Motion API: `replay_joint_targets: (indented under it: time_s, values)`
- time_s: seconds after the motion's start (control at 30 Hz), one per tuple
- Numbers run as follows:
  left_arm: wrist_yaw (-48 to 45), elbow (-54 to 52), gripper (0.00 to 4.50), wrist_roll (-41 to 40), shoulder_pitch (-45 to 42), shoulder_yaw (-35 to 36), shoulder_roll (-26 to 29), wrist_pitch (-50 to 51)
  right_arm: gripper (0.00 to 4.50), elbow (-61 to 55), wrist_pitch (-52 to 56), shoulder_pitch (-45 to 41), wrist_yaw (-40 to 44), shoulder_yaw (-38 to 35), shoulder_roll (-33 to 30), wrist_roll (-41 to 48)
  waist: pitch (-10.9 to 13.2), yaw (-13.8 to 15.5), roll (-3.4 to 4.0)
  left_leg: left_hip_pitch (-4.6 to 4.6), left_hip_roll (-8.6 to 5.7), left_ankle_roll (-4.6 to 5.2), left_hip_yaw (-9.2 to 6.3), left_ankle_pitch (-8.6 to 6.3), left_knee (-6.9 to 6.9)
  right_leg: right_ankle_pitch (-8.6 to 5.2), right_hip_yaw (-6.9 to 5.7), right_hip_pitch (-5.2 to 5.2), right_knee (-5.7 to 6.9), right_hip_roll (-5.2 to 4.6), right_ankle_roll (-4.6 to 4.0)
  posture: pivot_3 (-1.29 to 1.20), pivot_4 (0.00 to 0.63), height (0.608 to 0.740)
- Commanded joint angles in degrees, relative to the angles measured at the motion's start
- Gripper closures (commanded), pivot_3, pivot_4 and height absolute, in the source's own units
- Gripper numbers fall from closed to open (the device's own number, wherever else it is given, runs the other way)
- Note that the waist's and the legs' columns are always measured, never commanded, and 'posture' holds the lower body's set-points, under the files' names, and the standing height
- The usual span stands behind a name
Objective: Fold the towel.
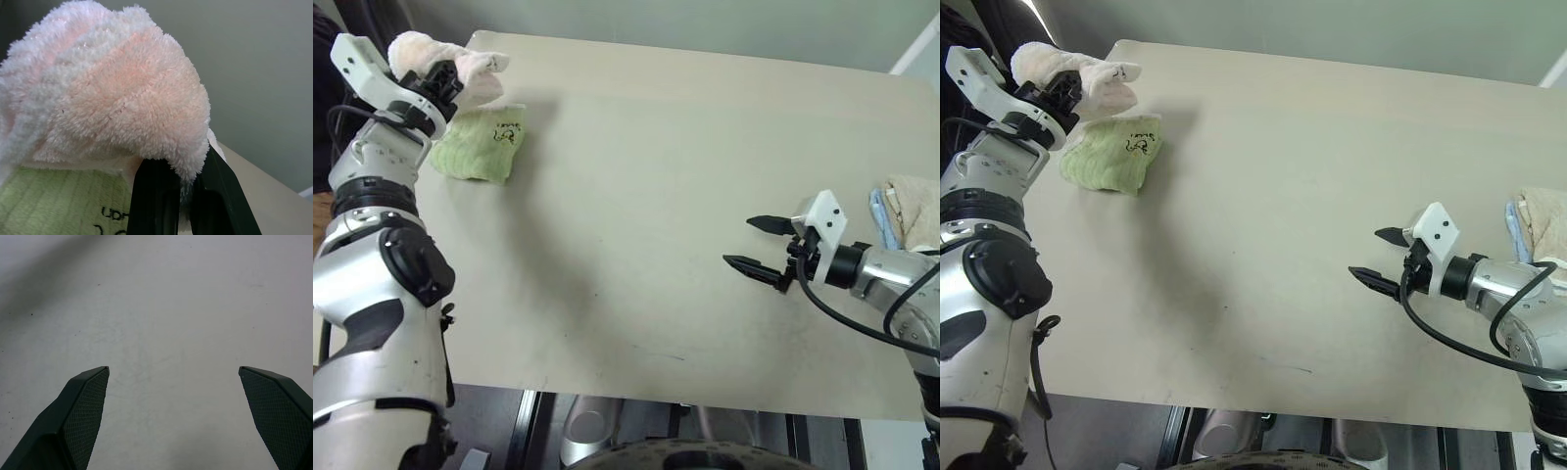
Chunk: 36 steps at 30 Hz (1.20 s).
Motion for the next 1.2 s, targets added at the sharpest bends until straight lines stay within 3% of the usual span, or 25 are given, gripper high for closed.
replay_joint_targets:
  time_s: [0.03, 0.3, 0.8, 0.9, 1.2]
  values:
    - [-2.19, -0.44, 4.48, -0.92, 0.07, 1.90, 0.15, -1.30, 0.00, -1.66, -0.37, -0.05, 0.45, -1.86, -0.83, 0.33, -0.02, 0.00, -0.03, -0.01, -0.01, 0.00, 0.02, 0.00, 0.00, 0.03, -0.03, -0.02, 0.02, -0.02, -0.01, 0.00, 0.150, 0.733]
    - [-8.99, -1.13, 4.48, -1.96, 2.97, 3.54, -0.93, -2.91, 0.00, -1.72, -0.82, 0.86, 0.37, -1.19, -0.83, -0.59, 0.00, -0.16, 0.00, -0.01, 0.01, -0.01, 0.08, 0.06, 0.09, 0.19, -0.02, -0.07, 0.16, 0.01, -0.06, 0.00, 0.150, 0.733]
    - [-4.87, -1.63, 4.48, -2.32, 9.11, 5.37, 0.41, -1.20, 0.00, -1.76, -0.99, 1.06, 0.59, -2.17, -1.86, -0.55, -0.03, -0.51, -0.03, 0.04, 0.05, -0.02, 0.14, 0.07, 0.43, 0.13, 0.01, -0.12, 0.56, -0.04, -0.13, 0.00, 0.150, 0.733]
    - [-4.82, -2.99, 3.65, -3.98, 10.55, 6.63, 0.42, 1.16, 0.00, -1.54, -1.20, 1.30, 0.73, -2.56, -2.17, -0.61, -0.03, -0.50, -0.03, 0.04, 0.01, -0.02, 0.12, 0.07, 0.55, 0.05, 0.02, -0.13, 0.75, -0.04, -0.10, 0.00, 0.150, 0.733]
    - [-1.03, -7.96, 0.49, -5.92, 14.50, 7.76, -1.84, 3.31, 0.00, -0.75, -1.87, 0.98, 0.32, -2.29, -2.09, -1.50, -0.04, -0.48, -0.04, 0.05, 0.00, -0.02, 0.08, 0.07, 0.73, -0.07, 0.01, -0.06, 0.88, -0.03, -0.29, 0.00, 0.150, 0.733]
